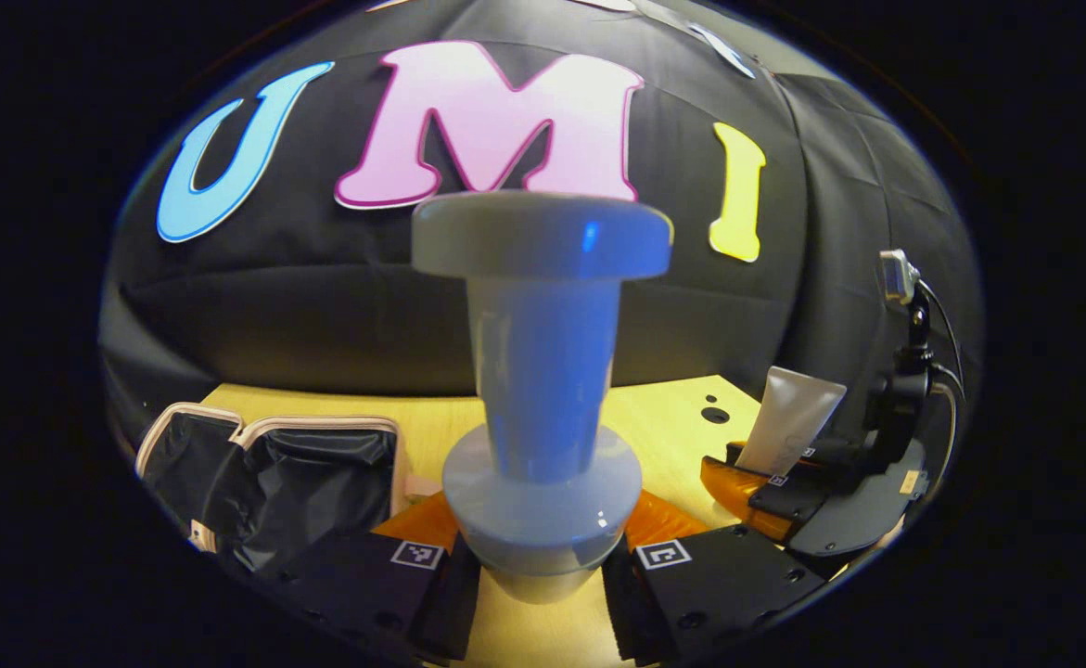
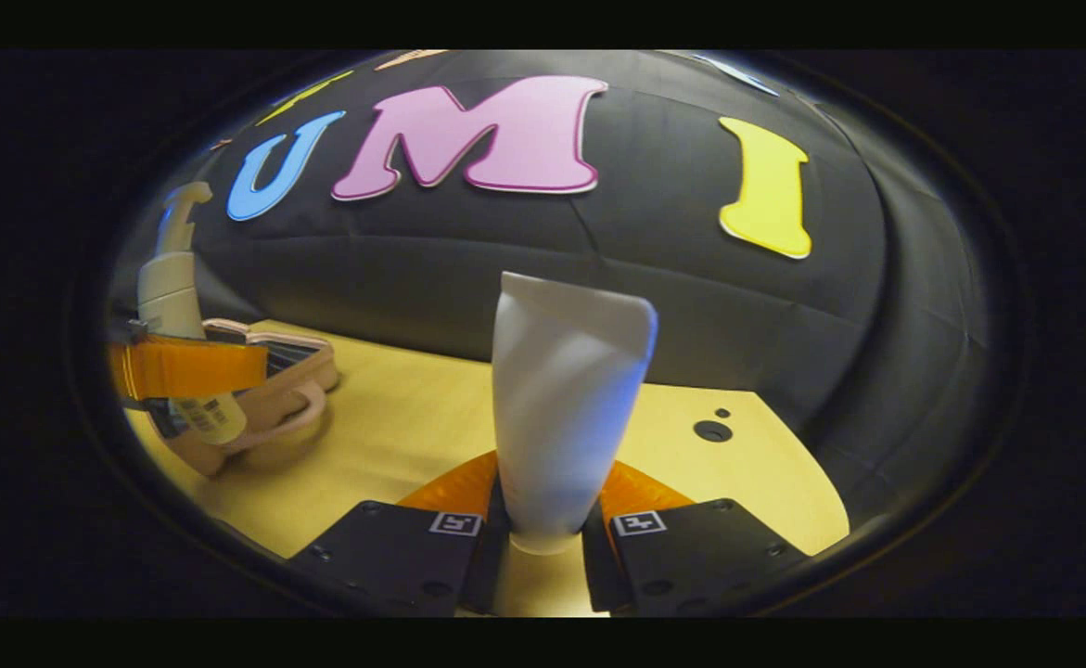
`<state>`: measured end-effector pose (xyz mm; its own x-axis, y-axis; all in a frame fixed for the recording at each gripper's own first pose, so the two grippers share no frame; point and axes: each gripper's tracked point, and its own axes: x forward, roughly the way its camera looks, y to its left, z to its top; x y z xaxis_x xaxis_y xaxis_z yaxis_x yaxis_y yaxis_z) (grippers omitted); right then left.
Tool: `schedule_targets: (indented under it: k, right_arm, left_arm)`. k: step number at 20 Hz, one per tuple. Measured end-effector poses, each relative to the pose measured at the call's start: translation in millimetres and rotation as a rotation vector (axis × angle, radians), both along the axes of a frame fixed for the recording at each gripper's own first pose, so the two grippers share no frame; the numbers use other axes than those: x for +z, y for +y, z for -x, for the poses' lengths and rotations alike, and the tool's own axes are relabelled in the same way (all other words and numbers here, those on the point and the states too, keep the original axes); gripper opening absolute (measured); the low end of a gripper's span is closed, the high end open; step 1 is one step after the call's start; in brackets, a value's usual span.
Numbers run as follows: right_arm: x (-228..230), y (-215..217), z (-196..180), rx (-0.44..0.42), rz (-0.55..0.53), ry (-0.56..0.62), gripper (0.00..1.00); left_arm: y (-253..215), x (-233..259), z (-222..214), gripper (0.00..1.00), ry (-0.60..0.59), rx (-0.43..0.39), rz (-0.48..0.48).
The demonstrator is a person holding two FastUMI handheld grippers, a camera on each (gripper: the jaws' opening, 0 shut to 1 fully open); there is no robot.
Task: First open the suitcase, pack the skin care products into it, and then close the suitcase.
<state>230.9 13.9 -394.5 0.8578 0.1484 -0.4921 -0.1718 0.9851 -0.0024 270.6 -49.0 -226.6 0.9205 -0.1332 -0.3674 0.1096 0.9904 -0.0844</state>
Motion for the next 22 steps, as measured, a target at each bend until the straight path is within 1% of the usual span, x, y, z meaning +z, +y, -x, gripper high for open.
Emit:
schedule_targets:
  k: [1,2,4,6,8,9,10,13,16,17,18,21,22]
  right_arm:
    - [9,15,-2,0.016,-0.009,-0.012,0.4]
    - [17,31,-2,0.036,-0.02,-0.019,0.36]
    - [35,68,-1,0.079,-0.049,-0.031,0.36]
    - [49,105,0,0.119,-0.076,-0.046,0.36]
    - [58,139,6,0.144,-0.114,-0.038,0.36]
    - [63,156,9,0.158,-0.127,-0.037,0.32]
    - [67,166,9,0.17,-0.129,-0.044,0.36]
    - [77,196,17,0.202,-0.14,-0.05,0.36]
    - [82,218,28,0.222,-0.155,-0.046,0.36]
    - [83,222,31,0.223,-0.157,-0.044,0.36]
    - [83,223,33,0.22,-0.162,-0.04,0.36]
    - [79,222,34,0.2,-0.185,-0.012,0.36]
    - [77,223,34,0.194,-0.193,-0.004,0.36]
  left_arm:
    - [18,3,2,0.6,-0.001,0.021,-0.011]
    - [38,7,4,0.6,-0.006,0.041,-0.027]
    - [83,4,12,0.6,0.018,0.088,-0.058]
    - [127,-5,17,0.6,0.056,0.129,-0.064]
    - [166,-23,20,0.6,0.111,0.165,-0.068]
    - [182,-37,22,0.6,0.155,0.176,-0.077]
    - [197,-54,25,0.6,0.213,0.183,-0.084]
    - [218,-98,36,0.61,0.372,0.172,-0.066]
    - [227,-125,40,0.61,0.497,0.138,-0.123]
    - [228,-136,36,0.61,0.537,0.118,-0.134]
    - [229,-146,33,0.61,0.571,0.116,-0.128]
    - [241,-152,11,0.61,0.592,0.142,-0.109]
    - [242,-154,7,0.65,0.603,0.157,-0.088]
